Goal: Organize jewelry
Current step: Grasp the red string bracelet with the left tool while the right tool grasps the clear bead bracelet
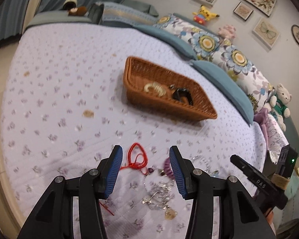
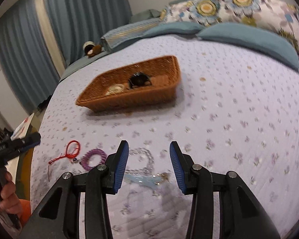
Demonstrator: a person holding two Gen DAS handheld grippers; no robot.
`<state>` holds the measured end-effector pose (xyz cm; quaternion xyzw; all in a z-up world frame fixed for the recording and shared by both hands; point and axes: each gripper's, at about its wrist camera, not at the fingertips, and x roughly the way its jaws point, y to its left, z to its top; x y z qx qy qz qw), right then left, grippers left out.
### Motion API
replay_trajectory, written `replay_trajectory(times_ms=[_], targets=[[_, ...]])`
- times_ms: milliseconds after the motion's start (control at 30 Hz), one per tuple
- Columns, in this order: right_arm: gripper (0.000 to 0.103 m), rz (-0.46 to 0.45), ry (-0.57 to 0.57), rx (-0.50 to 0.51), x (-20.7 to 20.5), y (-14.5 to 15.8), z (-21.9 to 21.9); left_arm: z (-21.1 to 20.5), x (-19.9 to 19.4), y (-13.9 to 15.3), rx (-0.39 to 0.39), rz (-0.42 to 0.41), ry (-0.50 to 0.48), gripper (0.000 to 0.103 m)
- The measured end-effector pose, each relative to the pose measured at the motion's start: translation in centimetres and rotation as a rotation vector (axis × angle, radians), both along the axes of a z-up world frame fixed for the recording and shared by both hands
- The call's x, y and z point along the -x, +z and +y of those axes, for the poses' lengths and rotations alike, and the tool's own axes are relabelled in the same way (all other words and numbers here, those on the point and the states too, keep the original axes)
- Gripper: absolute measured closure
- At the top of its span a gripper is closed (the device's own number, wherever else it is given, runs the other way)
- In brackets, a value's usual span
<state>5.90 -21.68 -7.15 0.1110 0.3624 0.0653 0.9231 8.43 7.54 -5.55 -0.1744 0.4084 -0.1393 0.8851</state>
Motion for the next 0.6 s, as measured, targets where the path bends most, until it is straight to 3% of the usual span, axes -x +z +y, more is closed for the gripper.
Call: replay_trajectory(times_ms=[200,333,467,600], targets=[[0.057,0.07,0.029,-0.041,-1.9,-1.6,-0.2,-0.5,-1.5,-1.9,-0.016,0.047,0.006,0.053],[0.06,0.092,0.055,0.028,-3.6,-2.3,1.3,-0.8,-2.5,-3.6,-0.018,0.097,0.02,0.053],[0.073,0.148,0.074,0.114,-4.7,-3.6,2.9,-1.7,-3.0,-4.8,-0.06,0.127,0.021,0.053],[0.074,0.158,0.09,0.138,-5.0,-4.0,3.4,-2.4,-3.1,-5.2,-0.103,0.128,0.011,0.053]])
